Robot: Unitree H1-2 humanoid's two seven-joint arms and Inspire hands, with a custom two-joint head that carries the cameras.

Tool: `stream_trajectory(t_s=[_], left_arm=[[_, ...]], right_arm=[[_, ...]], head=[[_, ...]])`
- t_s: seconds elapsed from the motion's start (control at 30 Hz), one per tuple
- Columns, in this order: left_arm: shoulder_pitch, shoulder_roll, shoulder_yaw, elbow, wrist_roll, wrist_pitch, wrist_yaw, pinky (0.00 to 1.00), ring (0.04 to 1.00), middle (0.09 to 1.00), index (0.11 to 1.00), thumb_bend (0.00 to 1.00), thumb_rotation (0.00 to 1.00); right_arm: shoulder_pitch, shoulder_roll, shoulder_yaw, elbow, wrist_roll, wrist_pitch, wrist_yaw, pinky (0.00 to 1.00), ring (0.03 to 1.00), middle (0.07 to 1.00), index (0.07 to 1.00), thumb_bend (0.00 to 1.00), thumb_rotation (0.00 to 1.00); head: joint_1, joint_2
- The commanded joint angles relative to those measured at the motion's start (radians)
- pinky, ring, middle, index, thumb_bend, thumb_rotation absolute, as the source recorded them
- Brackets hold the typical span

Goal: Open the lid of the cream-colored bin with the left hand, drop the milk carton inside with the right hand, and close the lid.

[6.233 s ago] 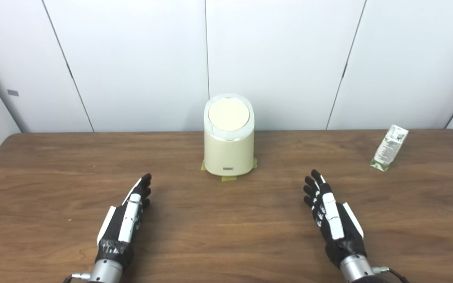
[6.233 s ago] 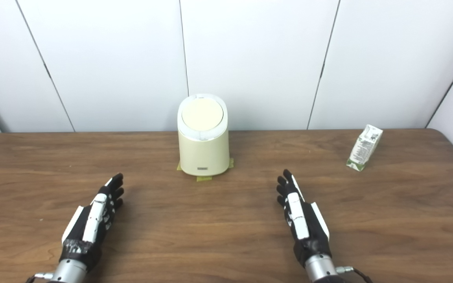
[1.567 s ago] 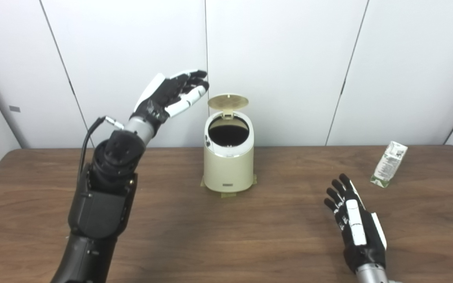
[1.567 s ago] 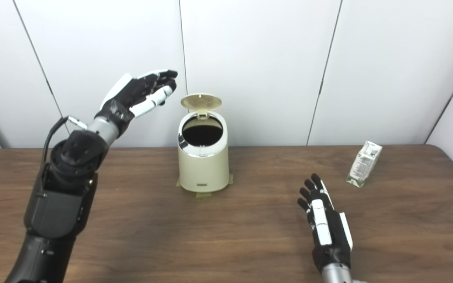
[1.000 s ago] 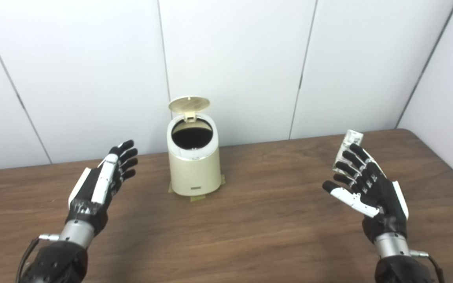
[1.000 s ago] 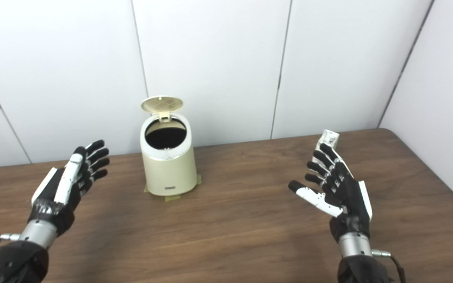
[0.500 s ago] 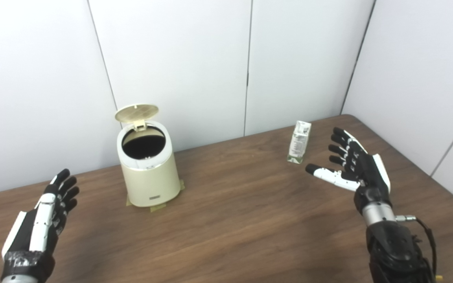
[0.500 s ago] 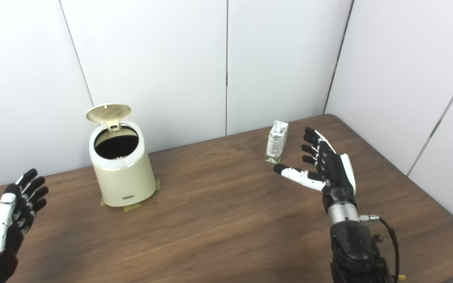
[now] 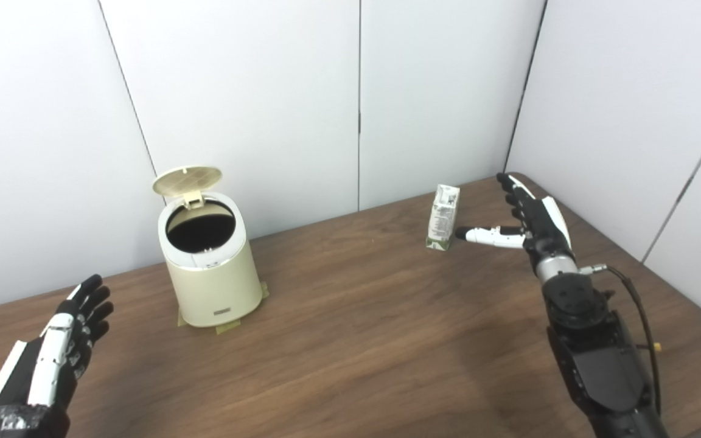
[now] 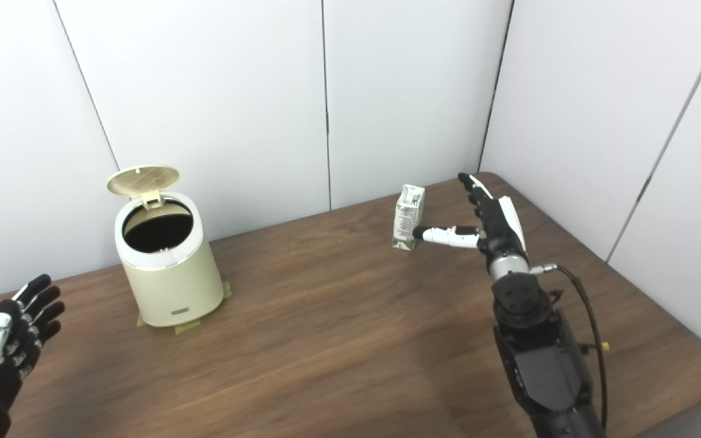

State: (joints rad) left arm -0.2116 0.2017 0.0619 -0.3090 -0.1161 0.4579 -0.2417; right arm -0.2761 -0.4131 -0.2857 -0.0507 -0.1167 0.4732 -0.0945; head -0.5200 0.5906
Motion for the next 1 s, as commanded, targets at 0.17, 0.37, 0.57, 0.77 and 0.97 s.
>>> stream_trajectory(t_s=[0.17, 0.37, 0.57, 0.77, 0.97], left_arm=[[-0.024, 0.053, -0.032, -0.061, 0.004, 0.011, -0.002, 0.97, 0.950, 0.953, 0.949, 0.21, 1.00], [-0.019, 0.079, -0.066, -0.088, -0.024, 0.012, 0.011, 1.00, 0.962, 0.959, 0.940, 0.19, 1.00], [-0.021, 0.104, -0.097, -0.104, -0.018, 0.012, 0.020, 1.00, 0.959, 0.952, 0.928, 0.13, 1.00], [-0.022, 0.138, -0.126, -0.121, -0.051, 0.012, 0.033, 1.00, 0.986, 0.971, 0.948, 0.11, 1.00], [-0.029, 0.163, -0.143, -0.123, -0.083, 0.012, 0.064, 1.00, 0.983, 0.967, 0.943, 0.10, 1.00]], right_arm=[[-0.156, -0.070, 0.029, 0.121, -0.039, -0.003, 0.058, 0.93, 0.966, 0.977, 0.970, 0.89, 0.13], [-0.220, -0.084, 0.080, 0.226, -0.073, -0.005, 0.066, 0.89, 0.940, 0.967, 0.973, 0.92, 0.17], [-0.269, -0.066, 0.092, 0.325, -0.101, -0.004, 0.021, 0.84, 0.892, 0.919, 0.950, 0.94, 0.17], [-0.289, -0.054, 0.101, 0.369, -0.122, -0.004, -0.006, 0.79, 0.852, 0.901, 0.950, 0.92, 0.16], [-0.300, -0.049, 0.105, 0.392, -0.130, -0.005, -0.019, 0.75, 0.832, 0.894, 0.936, 0.93, 0.18]], head=[[0.004, 0.000], [0.007, 0.001], [0.009, 0.004], [0.017, 0.004], [0.018, 0.006]])
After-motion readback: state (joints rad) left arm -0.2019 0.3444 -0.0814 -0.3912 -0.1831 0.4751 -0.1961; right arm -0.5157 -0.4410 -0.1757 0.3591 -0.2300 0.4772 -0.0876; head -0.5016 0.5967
